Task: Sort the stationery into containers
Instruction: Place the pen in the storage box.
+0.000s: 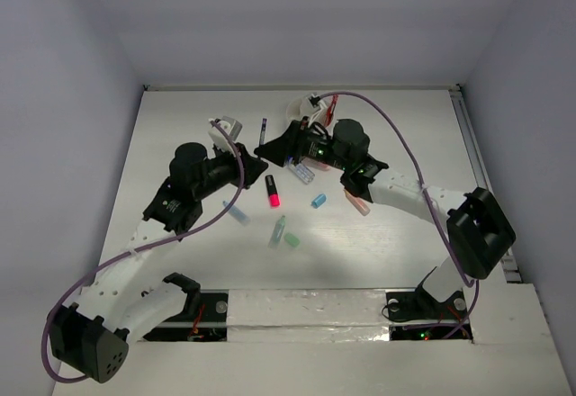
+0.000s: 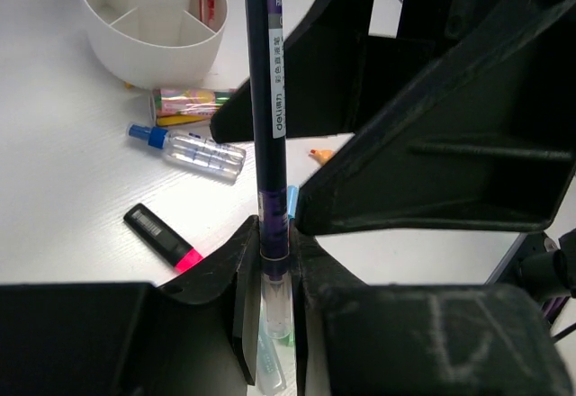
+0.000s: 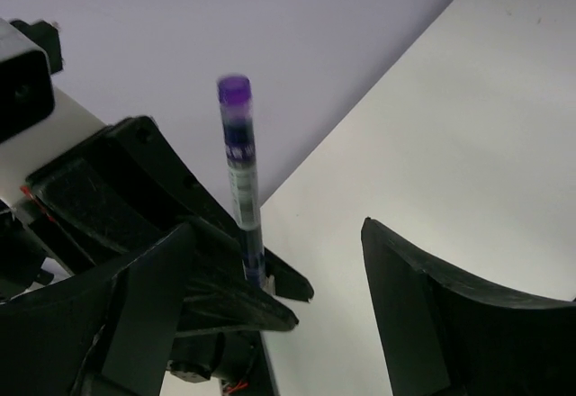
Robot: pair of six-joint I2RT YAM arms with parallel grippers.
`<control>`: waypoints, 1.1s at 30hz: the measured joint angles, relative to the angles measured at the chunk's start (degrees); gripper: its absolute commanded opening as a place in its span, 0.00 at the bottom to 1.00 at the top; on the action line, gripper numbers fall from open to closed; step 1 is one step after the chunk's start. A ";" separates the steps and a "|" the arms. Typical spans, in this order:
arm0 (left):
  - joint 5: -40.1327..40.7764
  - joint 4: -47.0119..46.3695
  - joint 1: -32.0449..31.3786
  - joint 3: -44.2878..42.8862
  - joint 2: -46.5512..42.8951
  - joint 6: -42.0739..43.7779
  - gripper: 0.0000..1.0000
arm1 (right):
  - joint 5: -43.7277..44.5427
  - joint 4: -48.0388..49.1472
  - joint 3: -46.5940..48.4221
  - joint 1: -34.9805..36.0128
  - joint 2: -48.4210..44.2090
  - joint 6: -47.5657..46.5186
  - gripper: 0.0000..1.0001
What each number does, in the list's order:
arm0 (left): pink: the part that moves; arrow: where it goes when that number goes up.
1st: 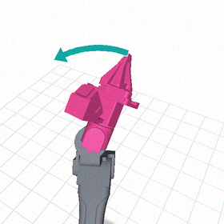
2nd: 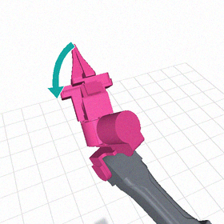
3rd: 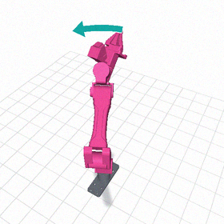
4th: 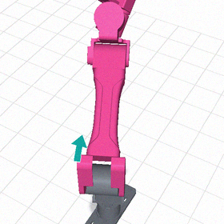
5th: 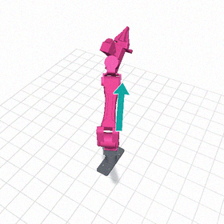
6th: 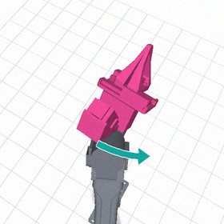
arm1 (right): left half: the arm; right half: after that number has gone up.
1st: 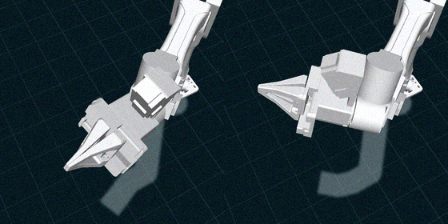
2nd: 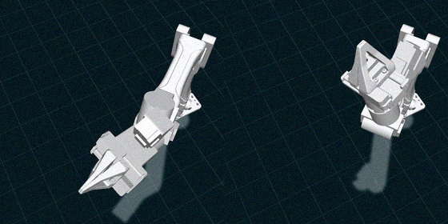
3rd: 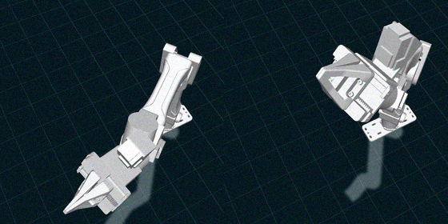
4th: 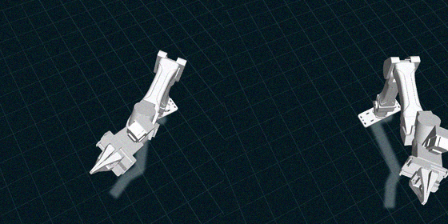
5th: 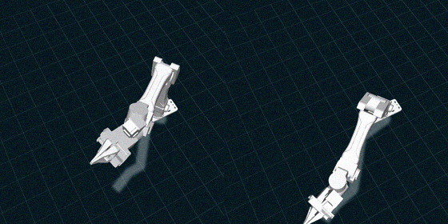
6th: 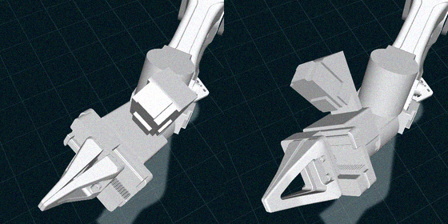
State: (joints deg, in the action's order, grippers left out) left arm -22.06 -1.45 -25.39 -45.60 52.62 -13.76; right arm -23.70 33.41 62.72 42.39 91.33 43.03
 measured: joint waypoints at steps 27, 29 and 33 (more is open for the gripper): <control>-3.52 -0.04 0.00 0.00 0.76 1.20 0.66 | 3.15 -4.52 9.38 -0.09 2.78 -3.41 0.00; -3.50 0.02 0.00 0.00 0.76 1.22 0.85 | 3.89 -4.52 8.98 -0.09 2.71 -3.43 0.00; -3.21 0.02 0.00 0.00 0.66 1.31 0.99 | 6.01 -5.20 8.46 -0.09 2.67 -3.41 0.00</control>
State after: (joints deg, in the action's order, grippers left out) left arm -25.28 -1.43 -25.39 -45.60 53.28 -12.45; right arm -17.69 28.21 71.18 42.30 94.00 39.62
